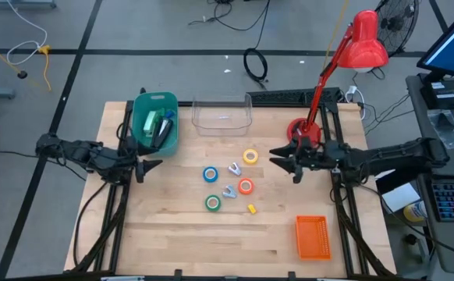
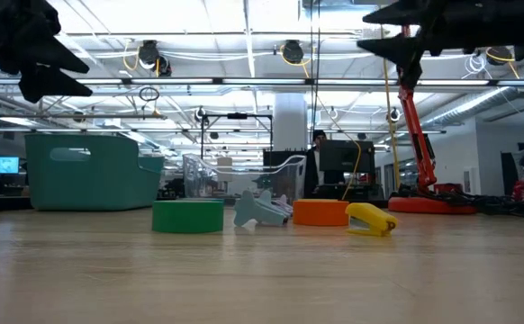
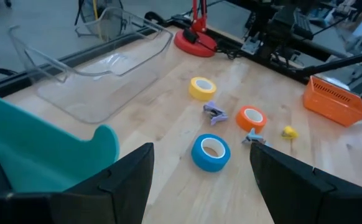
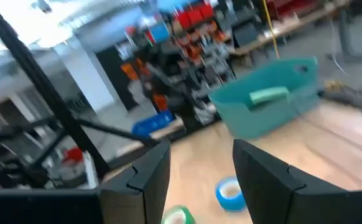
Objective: Pick and place Stapler, Stapler remover, tape
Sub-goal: Put the yellow stapler into the green bin
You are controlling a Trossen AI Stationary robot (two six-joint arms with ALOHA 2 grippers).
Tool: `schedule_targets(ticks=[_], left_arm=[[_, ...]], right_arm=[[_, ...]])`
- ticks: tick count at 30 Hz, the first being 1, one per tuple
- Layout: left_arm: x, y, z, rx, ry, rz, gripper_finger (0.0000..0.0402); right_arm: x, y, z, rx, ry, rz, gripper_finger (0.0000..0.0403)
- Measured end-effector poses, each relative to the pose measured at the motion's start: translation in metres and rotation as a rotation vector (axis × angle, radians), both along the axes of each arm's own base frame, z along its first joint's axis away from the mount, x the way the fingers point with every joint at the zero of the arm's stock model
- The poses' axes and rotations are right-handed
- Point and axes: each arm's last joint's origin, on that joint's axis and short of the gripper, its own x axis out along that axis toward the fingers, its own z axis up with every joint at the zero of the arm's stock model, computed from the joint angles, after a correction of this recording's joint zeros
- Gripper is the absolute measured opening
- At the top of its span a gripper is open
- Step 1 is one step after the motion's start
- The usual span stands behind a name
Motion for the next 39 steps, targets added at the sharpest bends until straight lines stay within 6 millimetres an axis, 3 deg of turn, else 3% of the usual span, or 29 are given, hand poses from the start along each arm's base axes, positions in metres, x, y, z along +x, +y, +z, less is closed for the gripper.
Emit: schedule_targets(ticks=[10,24,39], left_arm=[[-0.008,0.003,-0.004,0.008,0.026,0.000,0.0271],[-0.013,0.004,-0.001,-0.001,-0.029,-0.012,0.0271],[-0.013,0.004,-0.001,0.001,-0.030,-0.016,0.0271]], right_arm=[[0.027,0.008,-0.012,0.068,0.147,-0.001,0.0166],[0.065,0.022,-0.010,0.032,0.321,-0.033,0.0166],[0.079,0.022,-0.026,0.055,0.554,-0.113,0.0165]])
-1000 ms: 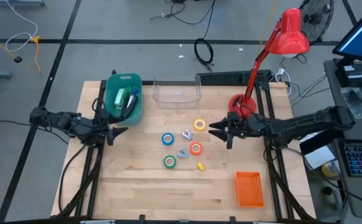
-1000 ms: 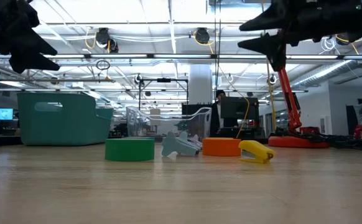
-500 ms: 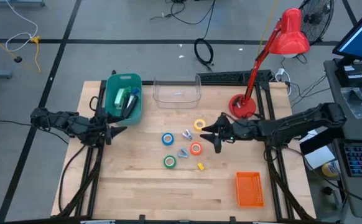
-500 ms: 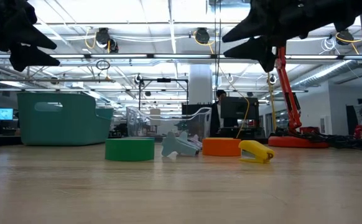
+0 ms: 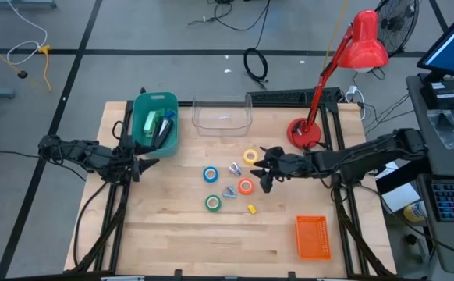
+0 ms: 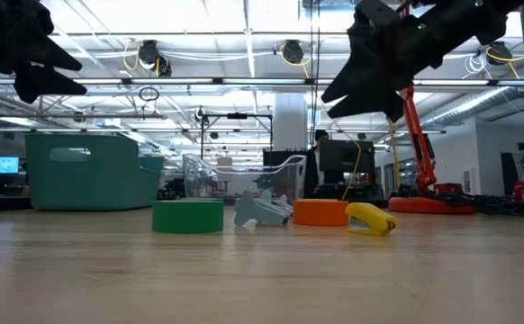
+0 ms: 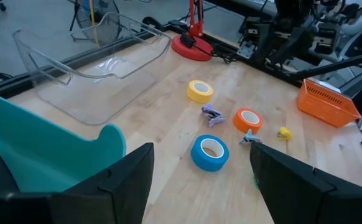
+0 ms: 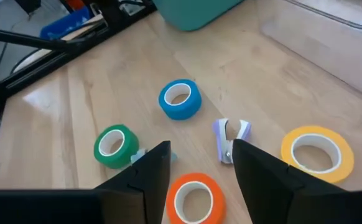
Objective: Pick and place Stapler, Stapler remover, tape
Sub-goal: Put the yellow stapler into the green bin
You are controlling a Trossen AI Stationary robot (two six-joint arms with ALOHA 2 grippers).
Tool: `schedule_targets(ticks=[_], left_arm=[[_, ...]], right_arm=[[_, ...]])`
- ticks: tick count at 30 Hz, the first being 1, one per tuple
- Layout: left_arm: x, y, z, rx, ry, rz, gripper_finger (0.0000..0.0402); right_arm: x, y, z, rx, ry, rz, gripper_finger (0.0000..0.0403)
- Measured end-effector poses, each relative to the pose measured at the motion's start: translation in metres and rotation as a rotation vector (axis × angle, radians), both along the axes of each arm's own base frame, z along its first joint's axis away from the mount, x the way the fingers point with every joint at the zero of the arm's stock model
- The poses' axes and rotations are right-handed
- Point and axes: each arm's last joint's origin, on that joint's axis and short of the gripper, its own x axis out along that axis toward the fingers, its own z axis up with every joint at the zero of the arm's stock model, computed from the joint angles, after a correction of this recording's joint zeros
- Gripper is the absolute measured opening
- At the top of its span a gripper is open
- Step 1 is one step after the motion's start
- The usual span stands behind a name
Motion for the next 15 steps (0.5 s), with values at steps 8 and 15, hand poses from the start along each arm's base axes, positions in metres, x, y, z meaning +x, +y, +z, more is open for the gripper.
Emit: schedule_targets(ticks=[8,15], left_arm=[[0.001,-0.002,0.001,-0.051,-0.010,-0.062,0.0271],[0.004,-0.009,0.013,0.080,-0.100,-0.314,0.0271]], right_arm=[[0.015,0.003,0.012,-0.042,-0.014,0.065,0.0130],[0.017,0.004,0.017,-0.040,-0.030,0.091,0.0111]])
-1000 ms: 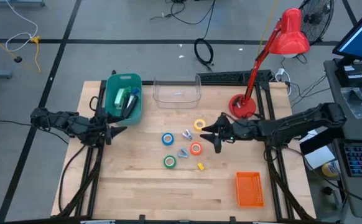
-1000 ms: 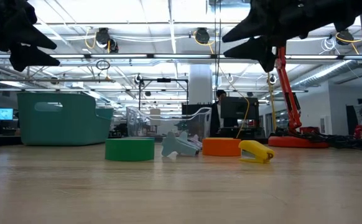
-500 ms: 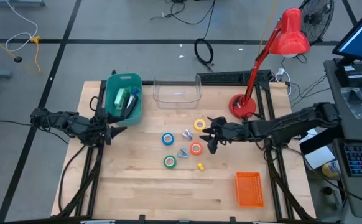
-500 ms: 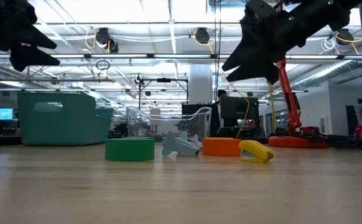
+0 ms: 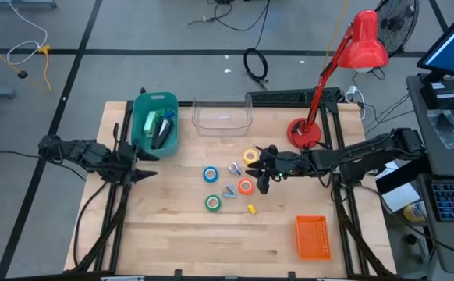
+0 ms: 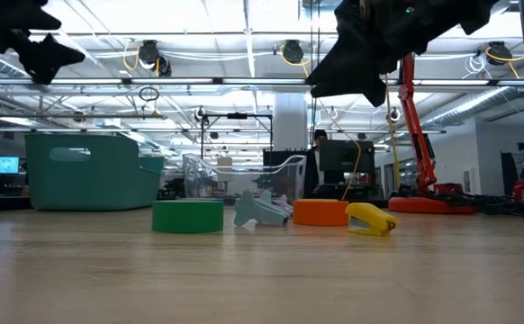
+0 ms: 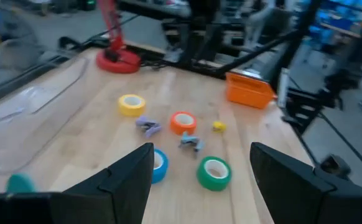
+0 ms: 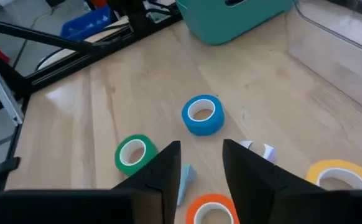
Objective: Pick and place Stapler, Stapler remover, tape
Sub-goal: Put the yellow stapler into the green bin
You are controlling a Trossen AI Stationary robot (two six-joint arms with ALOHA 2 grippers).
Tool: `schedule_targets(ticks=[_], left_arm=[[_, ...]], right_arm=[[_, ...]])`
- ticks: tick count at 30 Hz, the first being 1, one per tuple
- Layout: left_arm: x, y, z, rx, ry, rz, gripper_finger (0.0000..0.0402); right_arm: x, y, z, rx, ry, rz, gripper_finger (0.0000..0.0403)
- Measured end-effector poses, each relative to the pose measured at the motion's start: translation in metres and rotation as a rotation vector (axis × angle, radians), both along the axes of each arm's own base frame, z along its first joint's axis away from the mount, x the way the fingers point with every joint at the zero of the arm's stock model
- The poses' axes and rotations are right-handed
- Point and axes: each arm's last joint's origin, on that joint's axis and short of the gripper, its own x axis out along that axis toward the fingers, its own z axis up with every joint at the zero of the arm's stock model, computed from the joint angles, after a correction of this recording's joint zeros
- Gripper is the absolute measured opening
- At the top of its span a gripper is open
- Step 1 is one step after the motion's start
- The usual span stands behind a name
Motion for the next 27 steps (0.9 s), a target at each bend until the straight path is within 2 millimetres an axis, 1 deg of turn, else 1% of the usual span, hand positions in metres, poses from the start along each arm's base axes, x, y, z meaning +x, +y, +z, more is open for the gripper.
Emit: schedule_targets(ticks=[8,10,15,18,21,27], left_arm=[[0.000,0.000,-0.002,0.009,0.019,-0.001,0.0271],[-0.001,0.001,-0.003,0.008,0.025,0.022,0.0271],[0.004,0.000,-0.016,-0.049,0.059,0.068,0.0271],[0.009,-0.001,-0.023,-0.080,0.049,0.073,0.0271],[0.011,-0.002,-0.023,-0.078,0.013,0.060,0.0271],[0.011,-0.004,-0.022,-0.085,0.011,0.015,0.0271]], right_arm=[[0.001,0.003,0.002,-0.009,-0.025,0.047,0.0092],[0.001,0.006,0.002,-0.020,-0.024,0.060,0.0089],[0.000,0.011,0.003,-0.023,-0.024,0.083,0.0077],[-0.001,0.012,0.004,-0.028,-0.029,0.087,0.0069],[-0.001,0.012,0.008,-0.024,-0.061,0.086,0.0063],[0.001,0.012,0.013,-0.006,-0.120,0.079,0.0059]])
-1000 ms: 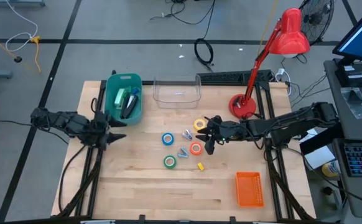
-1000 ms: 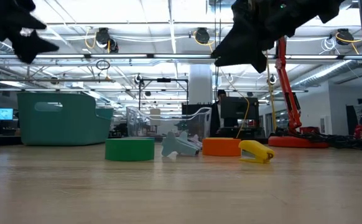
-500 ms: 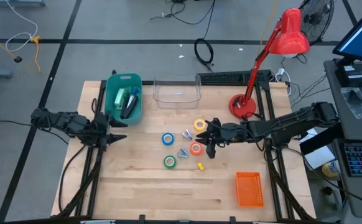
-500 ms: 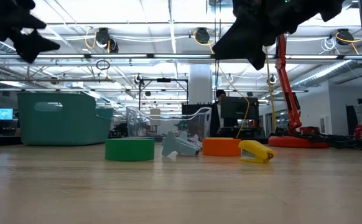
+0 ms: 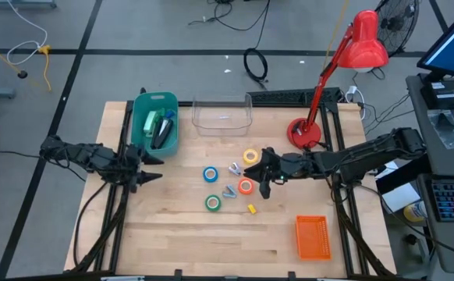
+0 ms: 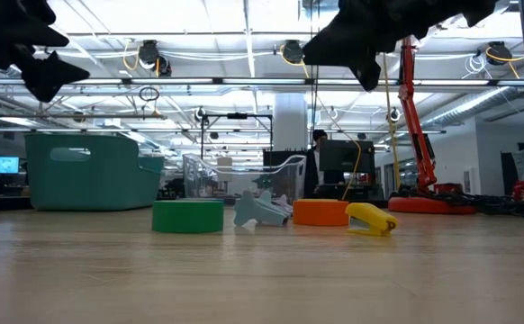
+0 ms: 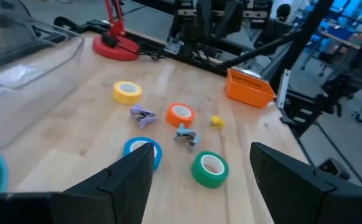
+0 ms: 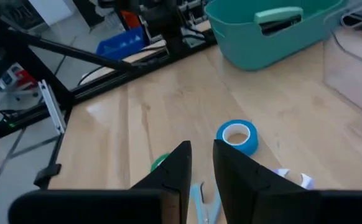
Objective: Pick and place Stapler, Stapler remover, tape
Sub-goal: Put the yellow stapler into the green bin
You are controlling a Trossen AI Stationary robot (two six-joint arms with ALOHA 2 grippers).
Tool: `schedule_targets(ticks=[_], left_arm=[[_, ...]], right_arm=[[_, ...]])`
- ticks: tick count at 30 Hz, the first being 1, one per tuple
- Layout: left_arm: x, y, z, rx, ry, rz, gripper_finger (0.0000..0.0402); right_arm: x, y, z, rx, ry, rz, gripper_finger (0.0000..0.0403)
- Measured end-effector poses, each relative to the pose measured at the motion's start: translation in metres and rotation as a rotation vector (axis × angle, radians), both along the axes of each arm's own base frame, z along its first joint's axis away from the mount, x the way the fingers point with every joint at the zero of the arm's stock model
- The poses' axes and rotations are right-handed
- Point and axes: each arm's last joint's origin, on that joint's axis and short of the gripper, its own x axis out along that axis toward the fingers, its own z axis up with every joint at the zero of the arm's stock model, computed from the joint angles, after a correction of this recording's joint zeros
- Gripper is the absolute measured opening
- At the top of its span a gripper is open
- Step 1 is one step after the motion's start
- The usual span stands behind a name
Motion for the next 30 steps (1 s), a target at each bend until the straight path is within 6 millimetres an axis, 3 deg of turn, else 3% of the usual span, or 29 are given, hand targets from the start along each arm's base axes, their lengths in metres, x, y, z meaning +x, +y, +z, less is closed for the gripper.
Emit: schedule_targets(ticks=[10,21,30], left_arm=[[0.000,-0.001,0.000,-0.014,0.005,-0.025,0.0271],[0.000,-0.001,0.000,-0.008,0.006,-0.026,0.0271],[0.000,-0.001,-0.001,-0.003,0.017,-0.024,0.0271]], right_arm=[[0.000,0.002,-0.002,0.040,0.019,0.044,0.0060],[-0.012,0.026,-0.015,0.136,0.181,0.100,0.0060],[-0.016,0.032,0.008,0.157,0.429,0.060,0.0062]])
